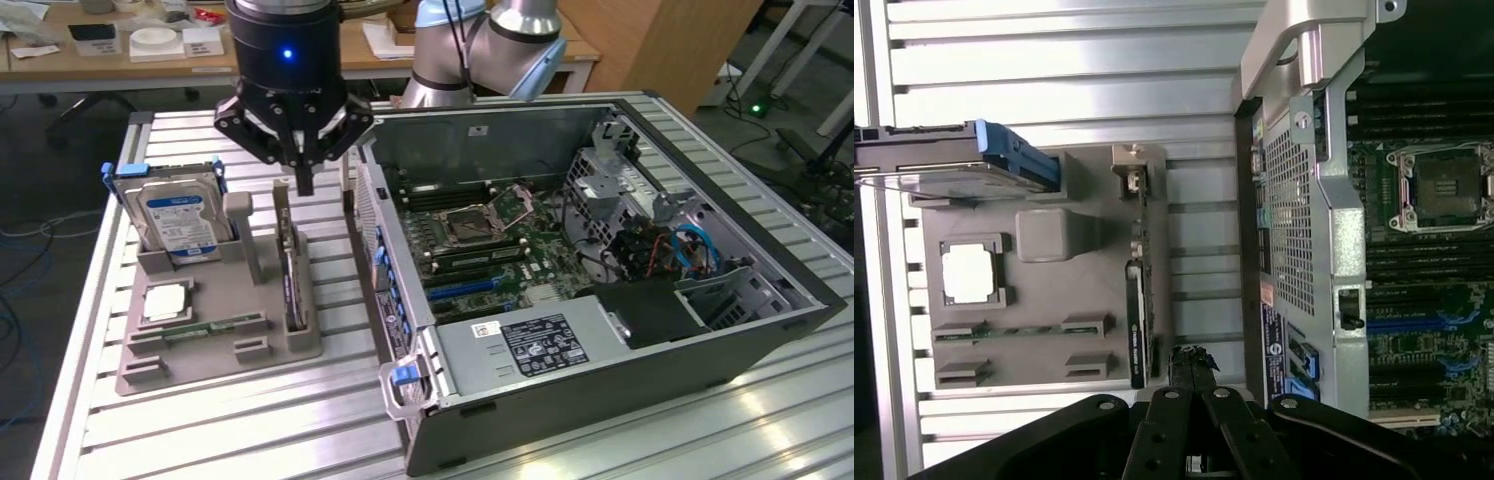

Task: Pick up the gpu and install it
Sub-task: 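Reach for the gpu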

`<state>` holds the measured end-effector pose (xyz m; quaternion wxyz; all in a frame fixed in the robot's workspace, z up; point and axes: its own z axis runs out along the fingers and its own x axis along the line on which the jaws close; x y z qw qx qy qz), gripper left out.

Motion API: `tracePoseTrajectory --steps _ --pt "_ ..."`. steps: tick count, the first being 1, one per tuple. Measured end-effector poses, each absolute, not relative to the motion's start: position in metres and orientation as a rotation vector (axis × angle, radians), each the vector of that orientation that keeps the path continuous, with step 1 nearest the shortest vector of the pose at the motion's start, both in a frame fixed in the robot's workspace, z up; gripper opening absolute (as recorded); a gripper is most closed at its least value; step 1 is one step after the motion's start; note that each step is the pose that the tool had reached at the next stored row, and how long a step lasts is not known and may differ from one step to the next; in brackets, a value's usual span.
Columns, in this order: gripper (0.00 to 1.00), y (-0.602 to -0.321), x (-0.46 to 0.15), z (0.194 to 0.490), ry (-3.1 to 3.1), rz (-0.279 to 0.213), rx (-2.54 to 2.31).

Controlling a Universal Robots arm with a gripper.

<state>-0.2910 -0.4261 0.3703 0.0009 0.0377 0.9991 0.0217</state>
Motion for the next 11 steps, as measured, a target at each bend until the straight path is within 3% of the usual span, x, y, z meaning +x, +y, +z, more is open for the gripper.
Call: tracePoseTrajectory --steps 11 --pt "0.11 -0.4284 -0.2982 0.3693 3.137 0.068 0.118"
